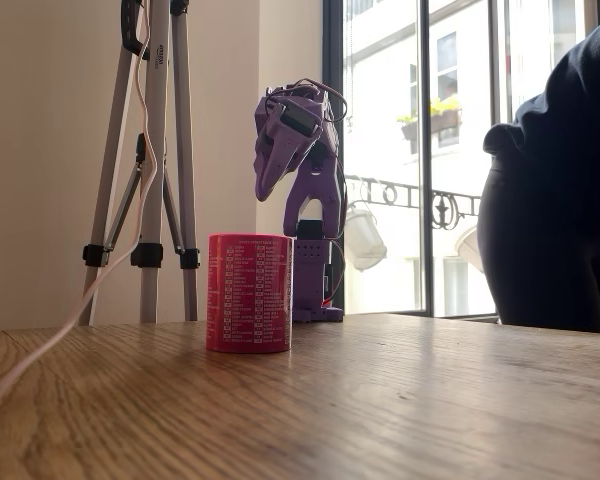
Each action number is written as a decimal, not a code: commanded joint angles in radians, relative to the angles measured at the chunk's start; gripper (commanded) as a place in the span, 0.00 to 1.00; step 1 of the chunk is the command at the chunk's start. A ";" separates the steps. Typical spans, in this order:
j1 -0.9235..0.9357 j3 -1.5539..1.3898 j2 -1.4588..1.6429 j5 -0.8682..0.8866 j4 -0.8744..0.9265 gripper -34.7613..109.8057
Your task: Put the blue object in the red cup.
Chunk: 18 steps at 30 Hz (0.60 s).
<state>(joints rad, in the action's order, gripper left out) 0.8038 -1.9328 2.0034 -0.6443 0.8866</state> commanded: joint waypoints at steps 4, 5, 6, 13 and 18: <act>-0.196 0.009 0.117 0.137 -0.121 0.24; -0.244 0.011 0.143 0.166 -0.135 0.24; -0.293 0.011 0.175 0.192 -0.146 0.24; -0.669 0.011 0.532 0.350 -0.011 0.24; -0.738 -0.060 0.793 0.370 0.123 0.24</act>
<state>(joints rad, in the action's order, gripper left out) 0.3129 -1.9420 2.3240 -0.3375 0.7701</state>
